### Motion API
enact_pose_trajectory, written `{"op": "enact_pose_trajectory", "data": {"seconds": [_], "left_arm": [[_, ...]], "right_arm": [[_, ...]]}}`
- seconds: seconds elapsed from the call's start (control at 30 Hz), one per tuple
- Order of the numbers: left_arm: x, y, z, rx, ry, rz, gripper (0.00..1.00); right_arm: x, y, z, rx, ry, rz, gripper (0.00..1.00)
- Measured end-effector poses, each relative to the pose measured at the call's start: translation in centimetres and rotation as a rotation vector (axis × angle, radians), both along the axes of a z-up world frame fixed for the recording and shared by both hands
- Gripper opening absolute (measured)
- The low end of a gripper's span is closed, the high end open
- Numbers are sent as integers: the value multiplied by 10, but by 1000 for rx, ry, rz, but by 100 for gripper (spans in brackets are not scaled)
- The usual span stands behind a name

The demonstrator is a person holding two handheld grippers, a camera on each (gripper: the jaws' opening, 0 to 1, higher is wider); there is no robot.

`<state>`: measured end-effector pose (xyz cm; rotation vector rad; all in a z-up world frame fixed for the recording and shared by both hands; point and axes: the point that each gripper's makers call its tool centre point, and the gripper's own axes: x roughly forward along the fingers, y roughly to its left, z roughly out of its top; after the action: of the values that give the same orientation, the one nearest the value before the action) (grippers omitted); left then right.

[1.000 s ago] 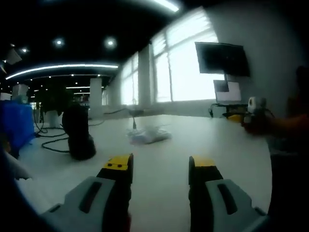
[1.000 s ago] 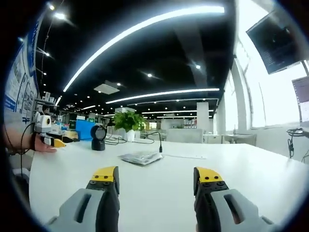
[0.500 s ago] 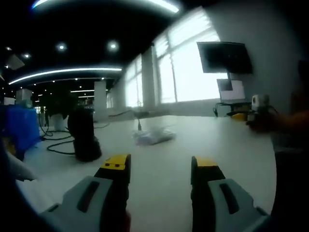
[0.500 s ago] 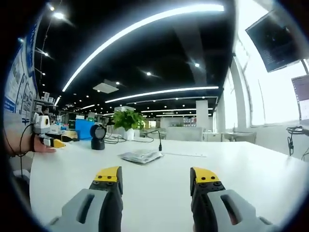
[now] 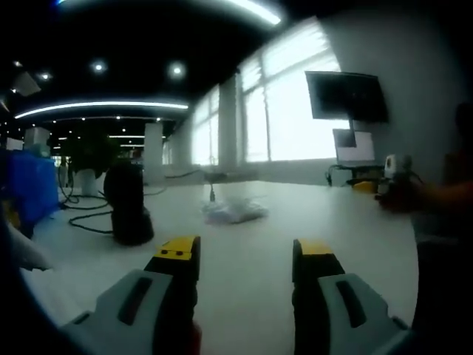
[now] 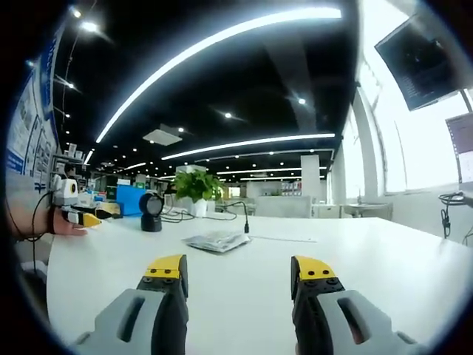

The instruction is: Clip sheet goods on table flip sheet goods clip sheet goods scan sheet goods put sheet goods back to table

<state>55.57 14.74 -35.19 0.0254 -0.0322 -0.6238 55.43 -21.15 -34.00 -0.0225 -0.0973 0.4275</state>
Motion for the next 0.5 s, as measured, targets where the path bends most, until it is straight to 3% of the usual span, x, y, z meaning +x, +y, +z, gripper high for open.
{"op": "enact_pose_trajectory", "data": {"seconds": [0.5], "left_arm": [[-1, 1, 2, -11, -8, -4, 42]], "right_arm": [[-1, 0, 0, 2, -2, 1, 50]]}}
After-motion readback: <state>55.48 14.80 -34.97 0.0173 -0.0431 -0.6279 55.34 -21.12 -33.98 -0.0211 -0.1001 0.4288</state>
